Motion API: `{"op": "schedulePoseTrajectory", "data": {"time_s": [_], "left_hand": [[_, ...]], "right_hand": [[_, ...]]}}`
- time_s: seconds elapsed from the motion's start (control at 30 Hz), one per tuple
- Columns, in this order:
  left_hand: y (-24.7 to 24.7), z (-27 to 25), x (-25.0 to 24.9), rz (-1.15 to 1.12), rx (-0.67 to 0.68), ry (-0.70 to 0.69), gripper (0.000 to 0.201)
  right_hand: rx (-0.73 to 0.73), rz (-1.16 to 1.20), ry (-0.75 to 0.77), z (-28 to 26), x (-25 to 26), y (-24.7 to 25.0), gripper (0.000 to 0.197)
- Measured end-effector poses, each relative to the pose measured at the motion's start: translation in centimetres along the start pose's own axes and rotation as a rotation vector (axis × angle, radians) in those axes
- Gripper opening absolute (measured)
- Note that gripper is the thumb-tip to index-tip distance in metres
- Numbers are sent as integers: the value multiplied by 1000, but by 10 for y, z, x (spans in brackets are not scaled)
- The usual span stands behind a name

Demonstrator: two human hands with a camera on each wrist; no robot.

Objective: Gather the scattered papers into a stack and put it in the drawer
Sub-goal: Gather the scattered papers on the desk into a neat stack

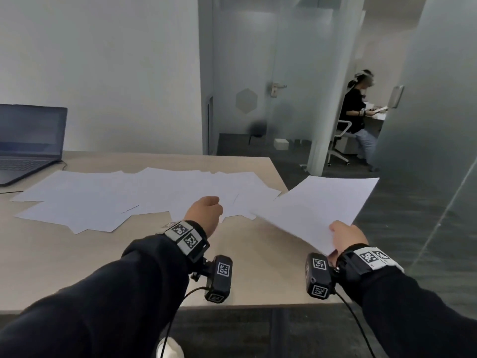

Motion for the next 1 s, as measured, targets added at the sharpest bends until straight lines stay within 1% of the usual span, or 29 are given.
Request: {"op": "schedulePoseTrajectory", "data": {"time_s": [0.03, 0.07, 0.1, 0.13, 0.2, 0.23, 0.27, 0.3, 0.33, 0.4, 0.5, 0.57, 0.6, 0.67, 0.7, 0.77, 0.87, 0.97, 1.0], "left_hand": [[-4, 12, -2, 69, 12, -11, 44], [-10, 22, -4, 179, 45, -43, 39], [-19, 32, -7, 314, 116, -69, 31], [-29, 42, -10, 436, 201, -89, 25], [-47, 59, -13, 527, 300, -19, 29], [-54, 69, -14, 594, 330, -7, 32], [-62, 83, -15, 681, 351, -51, 34], [-68, 92, -16, 747, 373, -95, 36], [-72, 99, -19, 798, 393, -117, 37], [-80, 107, -23, 901, 427, -112, 36], [-85, 103, -27, 1036, 477, -126, 43], [-88, 99, -28, 1128, 494, -180, 47], [-86, 95, -28, 1125, 489, -181, 48], [-80, 82, -26, 1061, 485, -132, 47], [-76, 72, -24, 1042, 500, -120, 47], [-68, 54, -18, 1051, 522, -125, 48], [-53, 17, -8, 1051, 516, -116, 56], [-37, -24, -1, 1027, 521, -118, 62], [-31, -37, 2, 1013, 520, -123, 67]], "right_hand": [[-11, 13, -7, -7, 8, -2, 32], [-15, 15, -15, -31, 22, -8, 24], [-19, 19, -25, -49, 34, -14, 17], [-20, 33, -30, -55, 40, -18, 13], [-14, 45, -33, -46, 41, -21, 9], [-28, 63, -27, -40, 41, -22, 17], [-32, 87, -25, -38, 42, -21, 19], [-40, 124, -26, -33, 42, -23, 26], [-30, 143, -43, -35, 44, -24, 26], [-17, 202, -88, -30, 44, -25, 22], [8, 255, -110, -30, 43, -31, 22], [15, 279, -125, -28, 40, -32, 23], [21, 285, -132, -29, 39, -31, 21], [14, 289, -137, -33, 41, -29, 18], [9, 298, -134, -37, 43, -27, 20], [-10, 270, -109, -43, 45, -20, 37], [-18, 264, -132, -58, 43, -4, 25], [-20, 210, -78, -75, 43, 7, 14], [-6, 194, -67, -82, 43, 8, 15]]}}
Point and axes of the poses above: each hand's wrist, its own z-axis towards the middle knuckle, its own y-axis out of the back of the hand, x = y × z, the point moved 4 cm from there along z, towards the middle knuckle, and after that the axes turned 10 degrees about z, right-handed, at the moved point
